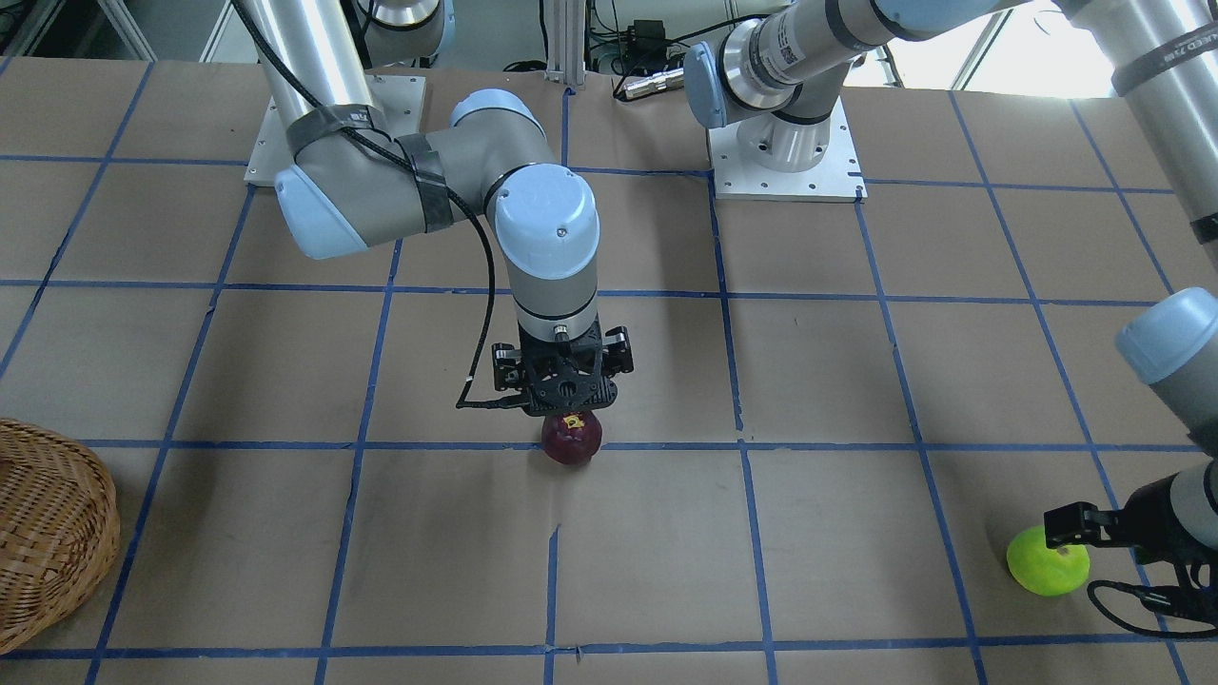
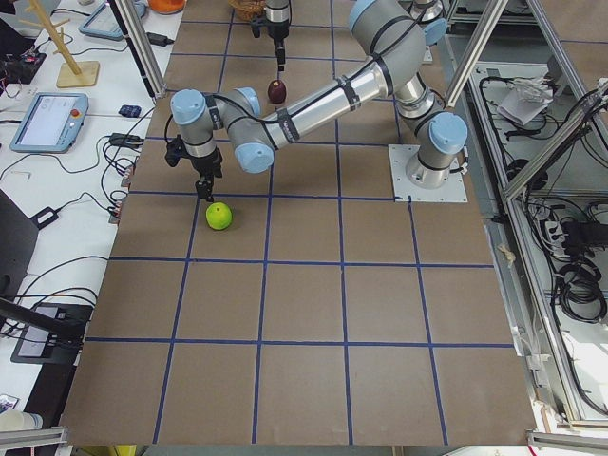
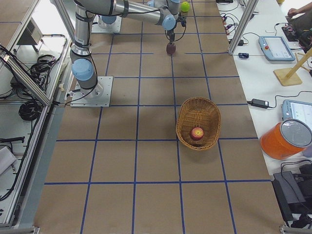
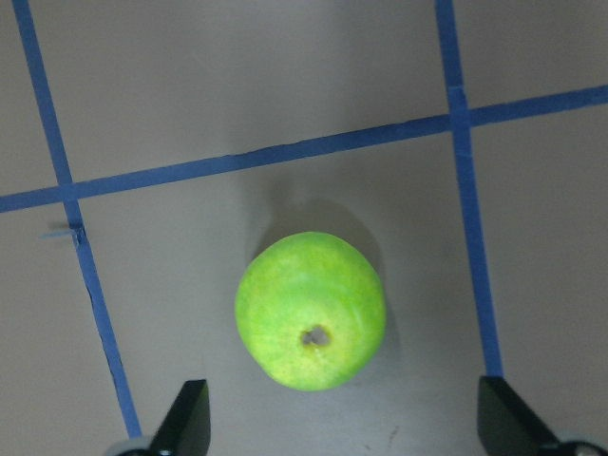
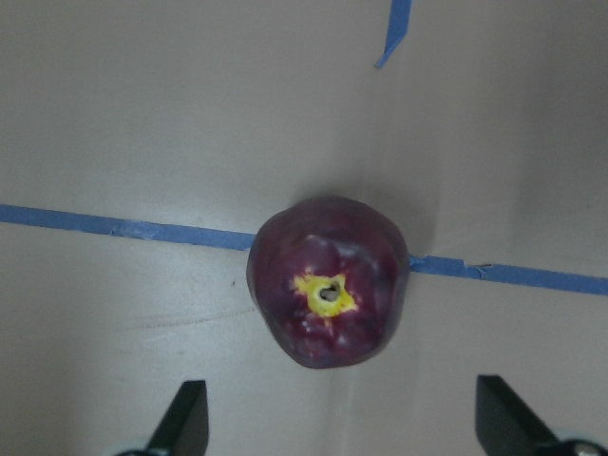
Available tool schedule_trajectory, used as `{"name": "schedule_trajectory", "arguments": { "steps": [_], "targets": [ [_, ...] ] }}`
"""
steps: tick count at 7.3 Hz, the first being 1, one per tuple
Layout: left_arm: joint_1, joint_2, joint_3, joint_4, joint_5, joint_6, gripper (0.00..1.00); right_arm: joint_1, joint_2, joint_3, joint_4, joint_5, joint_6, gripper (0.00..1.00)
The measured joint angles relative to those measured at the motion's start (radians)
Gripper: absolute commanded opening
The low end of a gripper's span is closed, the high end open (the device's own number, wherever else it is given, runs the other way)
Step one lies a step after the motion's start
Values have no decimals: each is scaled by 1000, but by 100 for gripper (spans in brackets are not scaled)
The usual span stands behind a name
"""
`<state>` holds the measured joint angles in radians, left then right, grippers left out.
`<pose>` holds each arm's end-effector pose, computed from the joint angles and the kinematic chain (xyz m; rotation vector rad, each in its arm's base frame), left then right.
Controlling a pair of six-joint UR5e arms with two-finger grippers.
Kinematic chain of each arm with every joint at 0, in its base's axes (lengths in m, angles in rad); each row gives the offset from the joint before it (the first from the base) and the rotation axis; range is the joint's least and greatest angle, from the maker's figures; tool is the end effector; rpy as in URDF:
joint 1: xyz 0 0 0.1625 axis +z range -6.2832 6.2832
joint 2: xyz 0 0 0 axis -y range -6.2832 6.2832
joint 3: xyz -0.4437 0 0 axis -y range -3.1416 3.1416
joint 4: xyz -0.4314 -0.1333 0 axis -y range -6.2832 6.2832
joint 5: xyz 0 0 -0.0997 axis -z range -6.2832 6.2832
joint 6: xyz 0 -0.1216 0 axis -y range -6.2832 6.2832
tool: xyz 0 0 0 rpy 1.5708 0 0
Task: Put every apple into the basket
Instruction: 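Move the left gripper to the green apple while the right descends to the dark apple, then grasp the dark apple with the right gripper while the left grasps the green apple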
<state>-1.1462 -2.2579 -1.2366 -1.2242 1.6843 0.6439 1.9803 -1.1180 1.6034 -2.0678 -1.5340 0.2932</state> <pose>0.2145 -0.7647 0.2350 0.3338 3.0273 0.0964 0.3958 -0.5660 0.2399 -0.1807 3.0978 0.0027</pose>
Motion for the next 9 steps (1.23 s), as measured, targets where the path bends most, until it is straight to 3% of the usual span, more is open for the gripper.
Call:
{"name": "schedule_trajectory", "arguments": {
  "steps": [3,4,5,6,7,8,9],
  "targets": [
    [5,-72,20,15,-31,6,100,7,90,-6,-98,-26,137,96],
    [5,-86,25,19,-33,7,100,7,117,-4,-131,-33,169,32],
    [6,-96,25,21,-34,7,100,6,133,-3,-140,-37,178,0],
    [6,-102,23,21,-35,6,100,2,136,-6,-133,-38,180,0],
    [8,-105,18,22,-35,6,85,-7,124,-17,-112,-29,181,0],
    [10,-105,15,21,-36,5,48,-30,91,-39,-65,-17,170,0],
    [12,-103,16,18,-36,-1,41,-81,45,-70,14,-14,126,0]
  ]
}}
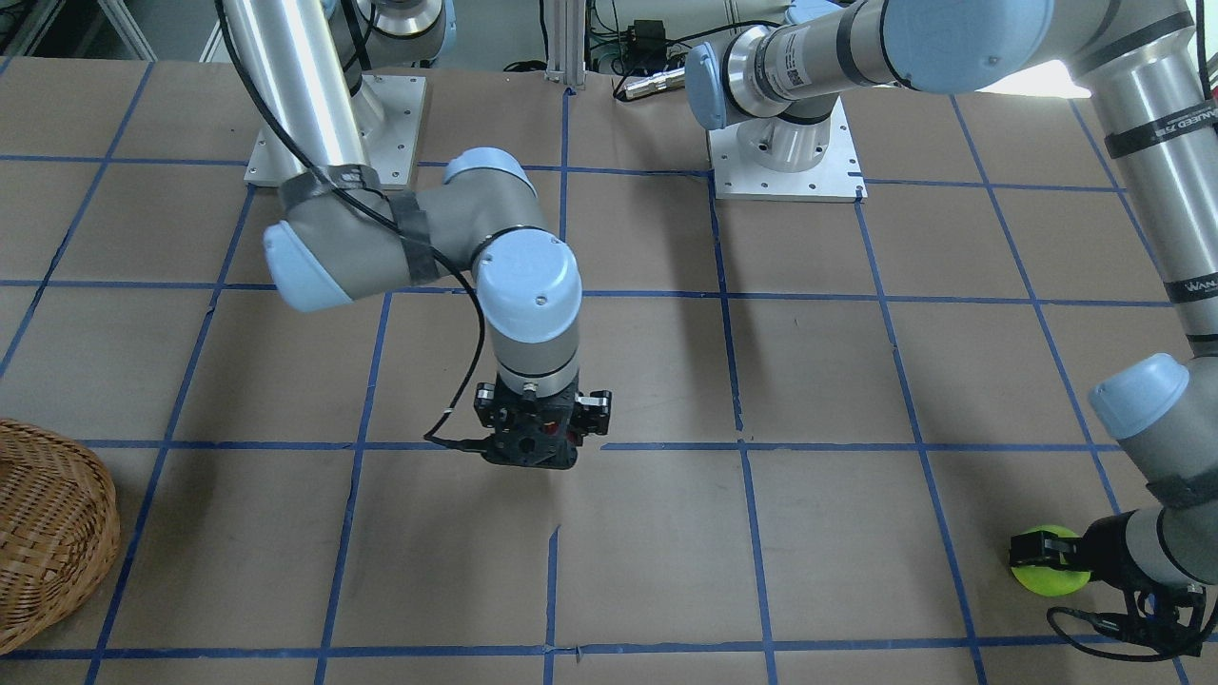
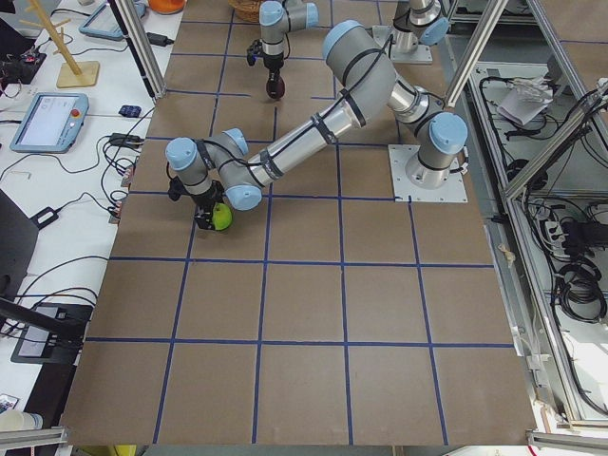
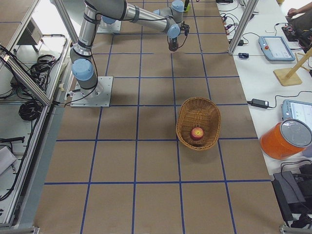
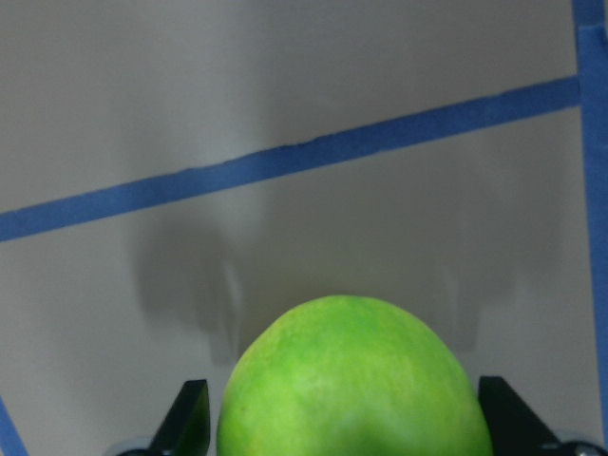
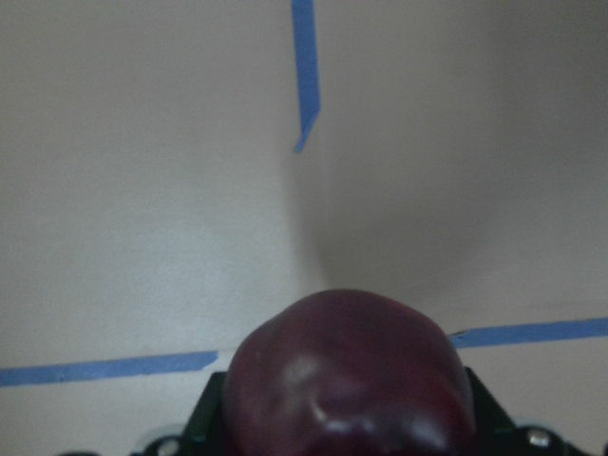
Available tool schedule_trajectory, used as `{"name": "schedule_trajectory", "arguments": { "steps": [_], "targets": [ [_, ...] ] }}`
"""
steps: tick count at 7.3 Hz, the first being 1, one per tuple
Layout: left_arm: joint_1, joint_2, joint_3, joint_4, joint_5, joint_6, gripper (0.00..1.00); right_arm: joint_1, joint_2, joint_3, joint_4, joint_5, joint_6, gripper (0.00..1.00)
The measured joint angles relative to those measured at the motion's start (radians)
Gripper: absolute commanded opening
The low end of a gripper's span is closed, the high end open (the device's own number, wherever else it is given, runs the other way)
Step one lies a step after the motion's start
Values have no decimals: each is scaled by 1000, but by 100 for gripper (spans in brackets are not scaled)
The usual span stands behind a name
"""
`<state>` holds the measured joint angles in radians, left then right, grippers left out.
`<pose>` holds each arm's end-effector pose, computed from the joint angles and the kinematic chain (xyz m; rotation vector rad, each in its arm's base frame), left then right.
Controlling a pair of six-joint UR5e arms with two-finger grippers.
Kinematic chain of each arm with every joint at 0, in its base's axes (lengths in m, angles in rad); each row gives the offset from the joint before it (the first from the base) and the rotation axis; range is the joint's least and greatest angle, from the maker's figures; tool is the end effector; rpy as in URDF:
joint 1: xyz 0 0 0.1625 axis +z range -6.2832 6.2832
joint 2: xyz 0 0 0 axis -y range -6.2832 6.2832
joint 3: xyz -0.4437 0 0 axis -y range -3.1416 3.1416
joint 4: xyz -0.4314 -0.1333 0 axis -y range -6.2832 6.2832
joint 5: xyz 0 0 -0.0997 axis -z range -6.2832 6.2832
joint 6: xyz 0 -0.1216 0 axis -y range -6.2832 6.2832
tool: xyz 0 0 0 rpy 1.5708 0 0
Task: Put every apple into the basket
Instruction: 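Grasp the dark apple with the right gripper while the left grasps the green apple, then drop the dark apple in the basket while the left lifts the green apple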
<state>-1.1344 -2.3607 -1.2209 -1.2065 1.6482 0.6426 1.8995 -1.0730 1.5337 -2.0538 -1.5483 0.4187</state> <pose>0.2240 -0.7735 0.1626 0.3246 3.0929 0.1629 0.3549 -0.6192 0.2412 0.1396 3.1093 -0.0195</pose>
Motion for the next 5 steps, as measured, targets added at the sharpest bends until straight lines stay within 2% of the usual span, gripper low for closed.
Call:
{"name": "schedule_trajectory", "arguments": {
  "steps": [1,3,5],
  "targets": [
    [-1,10,2,-12,1,-24,41,-82,-46,-23,91,-16,-93,0],
    [-14,81,4,-133,-15,-133,41,-351,-111,-44,211,-60,-433,0],
    [-33,227,-49,-294,-106,-268,42,-607,-91,-57,200,-94,-853,0]
  ]
}}
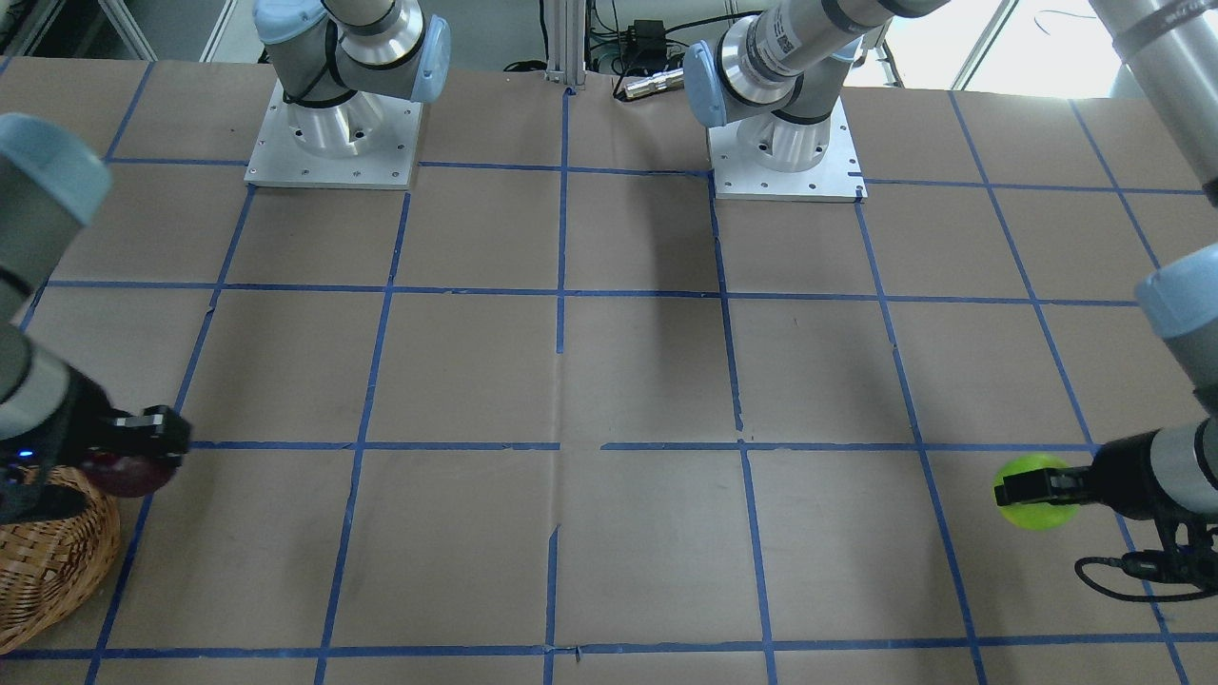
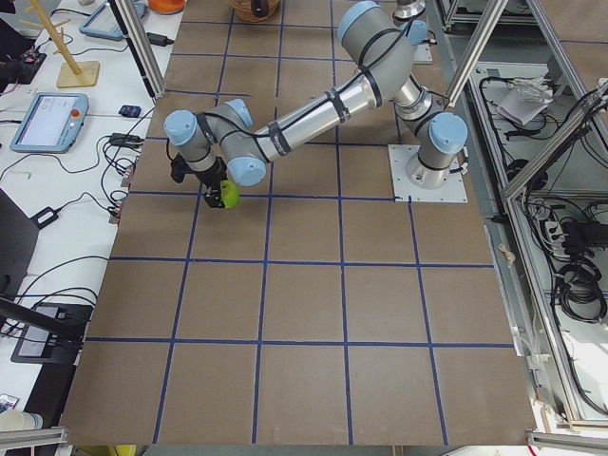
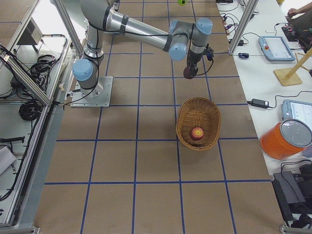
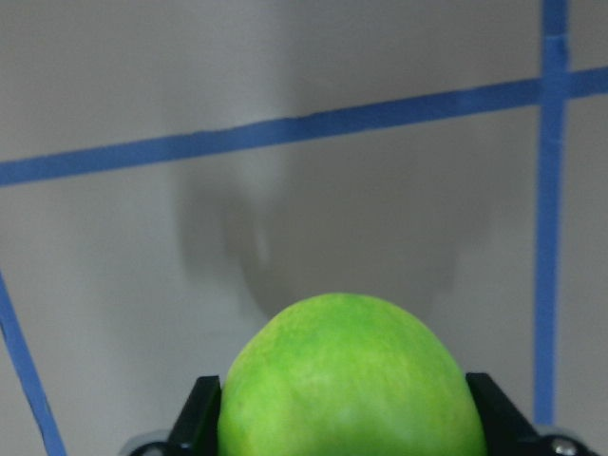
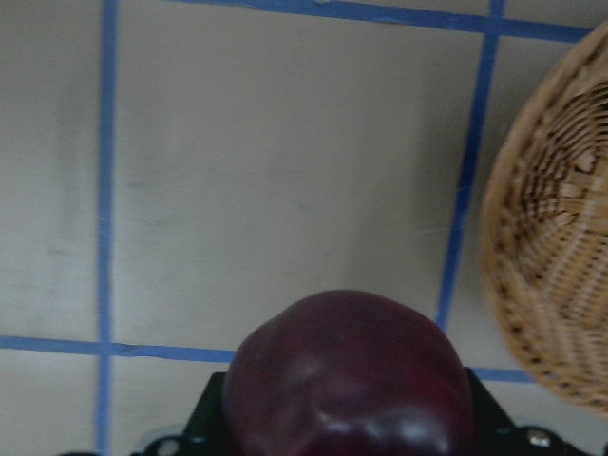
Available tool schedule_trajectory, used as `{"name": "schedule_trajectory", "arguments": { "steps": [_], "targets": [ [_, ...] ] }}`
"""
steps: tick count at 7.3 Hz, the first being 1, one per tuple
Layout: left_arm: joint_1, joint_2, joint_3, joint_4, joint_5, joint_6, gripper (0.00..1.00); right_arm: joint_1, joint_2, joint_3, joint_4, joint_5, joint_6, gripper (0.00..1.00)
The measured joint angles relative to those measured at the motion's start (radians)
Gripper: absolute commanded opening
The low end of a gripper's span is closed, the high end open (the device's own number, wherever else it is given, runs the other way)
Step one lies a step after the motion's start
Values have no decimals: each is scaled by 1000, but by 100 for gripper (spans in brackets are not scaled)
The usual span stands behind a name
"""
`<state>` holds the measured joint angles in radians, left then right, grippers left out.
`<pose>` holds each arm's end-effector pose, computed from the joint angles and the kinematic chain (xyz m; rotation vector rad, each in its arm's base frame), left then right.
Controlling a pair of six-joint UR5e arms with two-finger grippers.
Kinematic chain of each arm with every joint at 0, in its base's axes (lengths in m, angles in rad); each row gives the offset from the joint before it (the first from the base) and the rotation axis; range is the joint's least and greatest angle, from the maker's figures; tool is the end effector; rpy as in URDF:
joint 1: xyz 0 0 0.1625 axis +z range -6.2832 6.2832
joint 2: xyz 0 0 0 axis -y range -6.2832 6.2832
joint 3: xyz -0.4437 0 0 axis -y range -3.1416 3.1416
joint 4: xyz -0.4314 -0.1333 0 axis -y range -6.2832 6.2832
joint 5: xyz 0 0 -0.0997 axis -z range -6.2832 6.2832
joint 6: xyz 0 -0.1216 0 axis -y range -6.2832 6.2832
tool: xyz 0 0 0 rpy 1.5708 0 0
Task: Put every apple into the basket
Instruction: 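Drop the dark apple in the basket while the left lifts the green apple, then carry the green apple to the table center and set it down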
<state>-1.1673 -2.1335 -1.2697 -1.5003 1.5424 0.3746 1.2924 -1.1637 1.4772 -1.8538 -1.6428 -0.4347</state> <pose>0.1602 -0.7234 0.2879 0.0479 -3.0321 -0.2526 -0.0677 -0.6900 0.3126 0.2424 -3.0741 -0.0828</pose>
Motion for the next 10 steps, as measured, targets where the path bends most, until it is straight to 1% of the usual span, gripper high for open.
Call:
{"name": "schedule_trajectory", "arguments": {
  "steps": [1,2,3,4,5,6,7,9,10],
  "targets": [
    [-29,78,-43,-34,-24,-100,42,-84,39,-10,-58,-42,-180,0],
    [-93,142,-81,-46,-35,-214,42,-144,81,-15,-120,-67,-312,0],
    [-184,183,-108,-45,-38,-346,41,-189,116,-18,-167,-76,-392,1],
    [-284,202,-130,-40,-38,-502,41,-214,141,-21,-190,-75,-432,70],
    [-388,201,-154,-11,-38,-655,41,-229,164,-22,-208,-71,-465,88],
    [-479,182,-188,64,-44,-785,41,-242,182,-24,-233,-65,-499,99],
    [-560,161,-244,184,-59,-907,41,-250,190,-25,-249,-51,-509,100],
    [-664,124,-353,413,-80,-1041,48,-246,174,-35,-236,-25,-480,100],
    [-690,95,-386,495,-95,-1076,55,-234,153,-45,-198,-19,-444,100]
  ]
}}
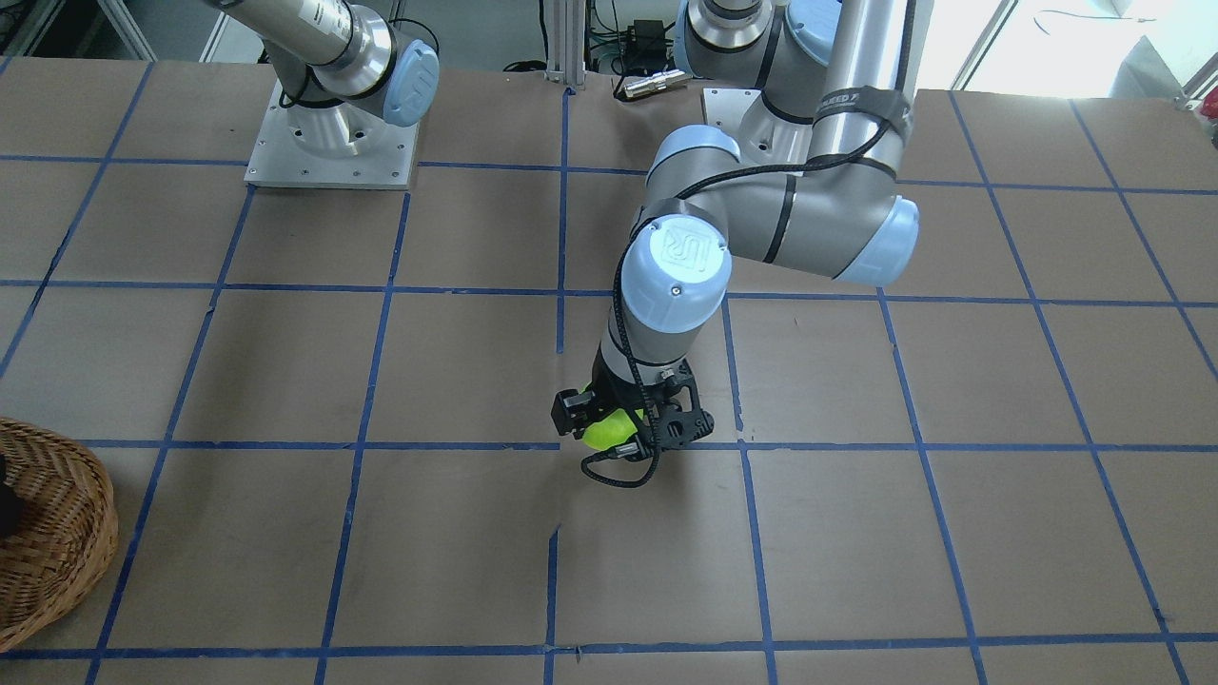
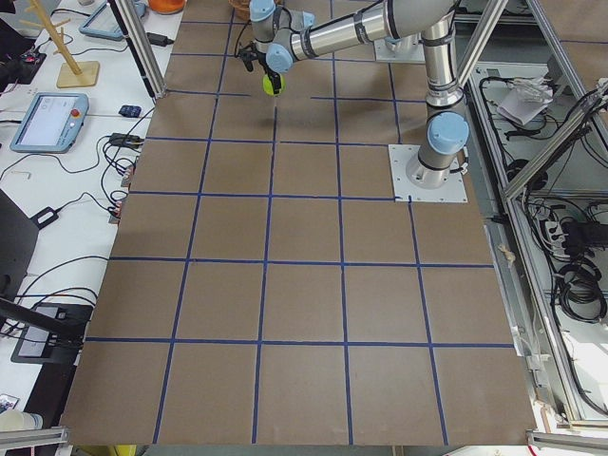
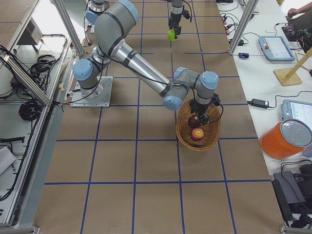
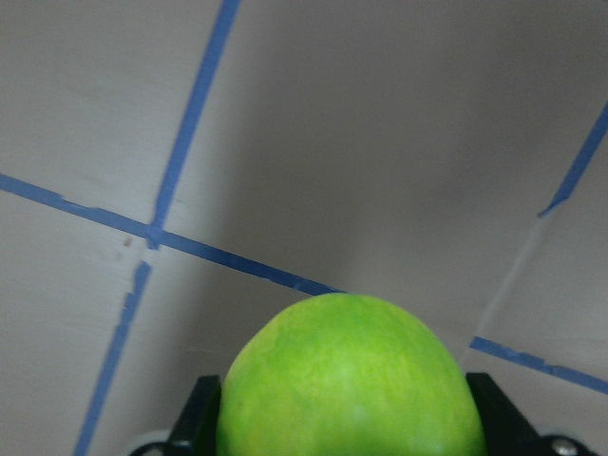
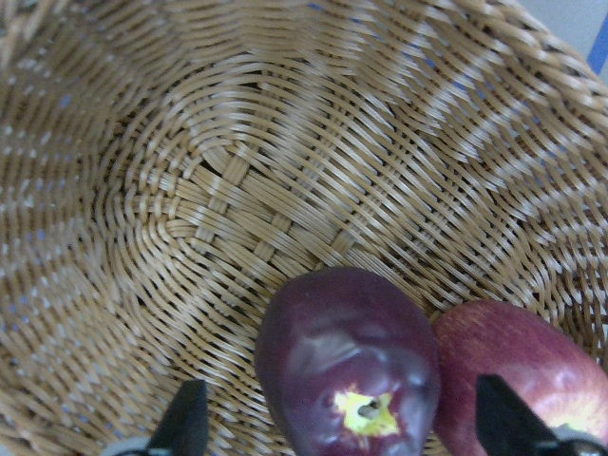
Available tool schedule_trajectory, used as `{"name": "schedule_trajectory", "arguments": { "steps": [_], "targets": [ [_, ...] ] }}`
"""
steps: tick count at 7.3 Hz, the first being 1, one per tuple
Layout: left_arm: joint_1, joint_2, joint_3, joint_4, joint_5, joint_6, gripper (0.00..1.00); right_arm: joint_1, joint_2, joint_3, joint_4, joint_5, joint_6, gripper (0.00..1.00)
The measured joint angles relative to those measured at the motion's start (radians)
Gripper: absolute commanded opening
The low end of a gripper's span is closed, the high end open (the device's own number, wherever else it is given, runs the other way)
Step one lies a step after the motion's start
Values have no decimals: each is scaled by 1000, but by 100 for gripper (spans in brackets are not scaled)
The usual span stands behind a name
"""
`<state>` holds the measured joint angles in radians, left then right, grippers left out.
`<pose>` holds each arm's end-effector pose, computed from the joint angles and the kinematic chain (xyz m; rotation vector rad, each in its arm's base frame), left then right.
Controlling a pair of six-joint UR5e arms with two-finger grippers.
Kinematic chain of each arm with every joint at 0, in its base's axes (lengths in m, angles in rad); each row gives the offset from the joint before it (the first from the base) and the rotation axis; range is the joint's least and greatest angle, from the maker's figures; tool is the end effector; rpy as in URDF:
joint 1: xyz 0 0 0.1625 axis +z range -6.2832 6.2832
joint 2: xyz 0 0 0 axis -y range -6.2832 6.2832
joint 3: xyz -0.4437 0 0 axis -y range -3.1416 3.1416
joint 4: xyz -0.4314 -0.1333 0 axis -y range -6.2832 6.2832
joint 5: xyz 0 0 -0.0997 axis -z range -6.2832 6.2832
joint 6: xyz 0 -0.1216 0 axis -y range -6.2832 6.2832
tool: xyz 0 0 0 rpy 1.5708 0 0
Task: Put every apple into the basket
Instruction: 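Carry the green apple to the table center and set it down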
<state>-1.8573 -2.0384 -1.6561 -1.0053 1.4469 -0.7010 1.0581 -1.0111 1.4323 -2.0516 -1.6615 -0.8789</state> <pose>-0.3312 -0.5992 0.2126 0.6214 -2.9612 -0.0722 -0.2545 -0.7014 0.2472 0.5484 -2.9838 -0.0188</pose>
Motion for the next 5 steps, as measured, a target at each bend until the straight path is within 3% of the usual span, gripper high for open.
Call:
{"name": "schedule_trajectory", "arguments": {
  "steps": [1,2,5],
  "targets": [
    [-21,-28,-18,45,-10,-23,65,25,-22,-7,40,5,40,100],
    [-40,-52,-24,67,-13,-36,100,59,-46,-11,78,7,85,100],
    [-63,-25,-16,65,-10,-39,100,148,-82,-5,148,25,204,100]
  ]
}}
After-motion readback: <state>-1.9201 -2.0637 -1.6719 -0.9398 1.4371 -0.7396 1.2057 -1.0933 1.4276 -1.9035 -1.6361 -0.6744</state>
